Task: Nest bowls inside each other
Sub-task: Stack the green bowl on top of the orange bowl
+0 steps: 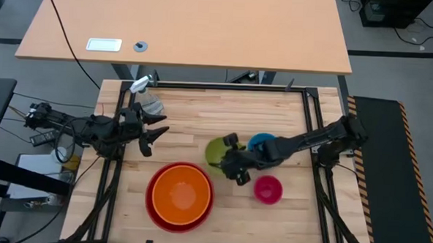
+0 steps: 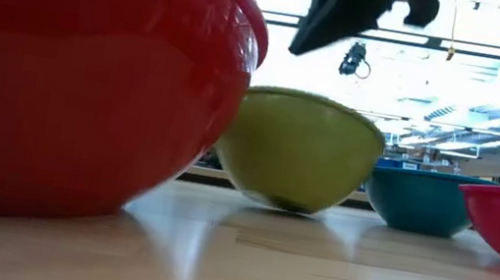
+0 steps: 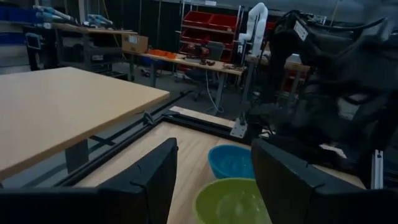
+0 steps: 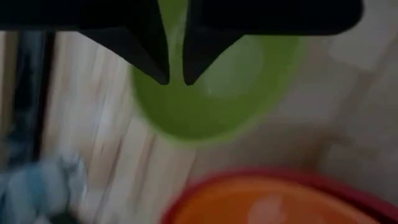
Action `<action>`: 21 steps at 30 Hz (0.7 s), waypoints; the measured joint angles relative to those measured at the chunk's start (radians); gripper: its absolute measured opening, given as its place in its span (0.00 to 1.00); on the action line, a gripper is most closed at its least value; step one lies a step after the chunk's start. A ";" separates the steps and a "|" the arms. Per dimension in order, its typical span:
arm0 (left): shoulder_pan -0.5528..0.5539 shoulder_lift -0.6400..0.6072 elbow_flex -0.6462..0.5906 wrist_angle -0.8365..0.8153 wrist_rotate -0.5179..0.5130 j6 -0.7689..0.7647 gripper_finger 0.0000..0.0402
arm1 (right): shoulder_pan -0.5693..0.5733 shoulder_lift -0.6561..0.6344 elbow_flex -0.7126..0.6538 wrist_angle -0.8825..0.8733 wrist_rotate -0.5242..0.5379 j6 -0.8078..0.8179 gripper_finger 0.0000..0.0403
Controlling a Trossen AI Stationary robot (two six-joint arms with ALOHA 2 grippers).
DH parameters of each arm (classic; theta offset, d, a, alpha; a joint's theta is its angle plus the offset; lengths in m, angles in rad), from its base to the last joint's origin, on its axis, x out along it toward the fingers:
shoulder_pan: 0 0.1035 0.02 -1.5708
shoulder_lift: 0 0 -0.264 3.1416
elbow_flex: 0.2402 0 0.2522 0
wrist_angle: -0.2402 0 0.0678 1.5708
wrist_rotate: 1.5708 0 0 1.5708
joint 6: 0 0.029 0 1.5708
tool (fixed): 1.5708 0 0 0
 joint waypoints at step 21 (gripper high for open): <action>0.000 0.004 0.000 -0.004 0.004 0.009 0.52 | -0.402 -0.001 -0.150 -0.033 -0.259 0.242 0.44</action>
